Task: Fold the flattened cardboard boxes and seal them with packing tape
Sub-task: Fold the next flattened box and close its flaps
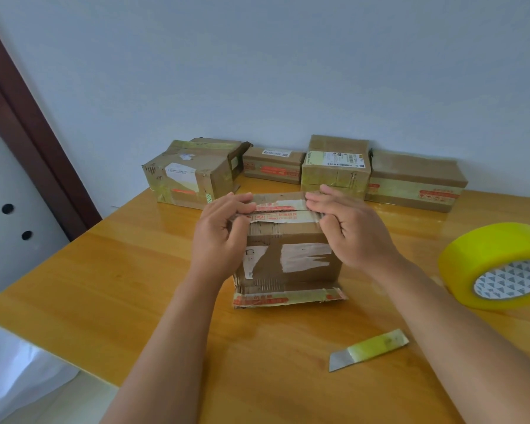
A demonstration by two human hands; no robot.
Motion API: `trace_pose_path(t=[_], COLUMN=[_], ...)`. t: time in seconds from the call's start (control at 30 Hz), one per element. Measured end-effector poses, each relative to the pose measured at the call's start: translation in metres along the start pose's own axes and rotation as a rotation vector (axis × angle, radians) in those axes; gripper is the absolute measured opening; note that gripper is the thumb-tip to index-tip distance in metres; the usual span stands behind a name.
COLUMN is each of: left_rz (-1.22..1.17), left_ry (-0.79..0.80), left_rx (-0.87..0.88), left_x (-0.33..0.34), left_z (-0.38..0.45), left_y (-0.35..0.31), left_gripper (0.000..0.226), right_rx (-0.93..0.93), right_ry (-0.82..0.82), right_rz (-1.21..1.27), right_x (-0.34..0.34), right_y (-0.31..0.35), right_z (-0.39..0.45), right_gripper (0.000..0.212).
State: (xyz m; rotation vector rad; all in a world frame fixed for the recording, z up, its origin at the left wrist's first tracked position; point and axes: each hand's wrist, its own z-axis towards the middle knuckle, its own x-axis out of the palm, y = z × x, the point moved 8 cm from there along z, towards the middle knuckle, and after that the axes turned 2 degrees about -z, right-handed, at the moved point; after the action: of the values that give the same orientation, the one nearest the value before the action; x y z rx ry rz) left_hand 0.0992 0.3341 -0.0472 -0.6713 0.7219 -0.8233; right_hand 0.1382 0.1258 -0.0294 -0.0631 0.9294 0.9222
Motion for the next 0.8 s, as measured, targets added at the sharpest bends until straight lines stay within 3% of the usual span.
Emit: trace_pose_path(t=[0.27, 0.37, 0.5, 0.7, 0.8], left_rz=[0.040, 0.195, 0.545, 0.788, 0.845], left_ry=[-0.010, -0.043, -0.023, 0.089, 0.114], left_rx=[0.004, 0.170, 0.381, 0.296, 0.209], left_x=[0.001, -0.003, 0.008, 0.026, 0.023], left_z=[0.000, -0.002, -0.011, -0.021, -0.023], left_y=[0.000, -0.016, -0.046, -0.052, -0.049], left_gripper=[0.028, 0.031, 0.031, 0.048, 0.056], right_rx=[-0.041, -0.081, -0.082, -0.049, 0.031], right_ry=[0.280, 0.303, 0.294, 0.251, 0.087], right_rz=[-0.118, -0.205, -0.239, -0.135, -0.129], right_x=[0.010, 0.010, 0.011, 0.015, 0.007], right_y=[0.018, 0.023, 0.023, 0.021, 0.014], right_z=[0.005, 0.001, -0.001, -0.002, -0.009], right_gripper=[0.071, 0.070, 0.068, 0.070, 0.076])
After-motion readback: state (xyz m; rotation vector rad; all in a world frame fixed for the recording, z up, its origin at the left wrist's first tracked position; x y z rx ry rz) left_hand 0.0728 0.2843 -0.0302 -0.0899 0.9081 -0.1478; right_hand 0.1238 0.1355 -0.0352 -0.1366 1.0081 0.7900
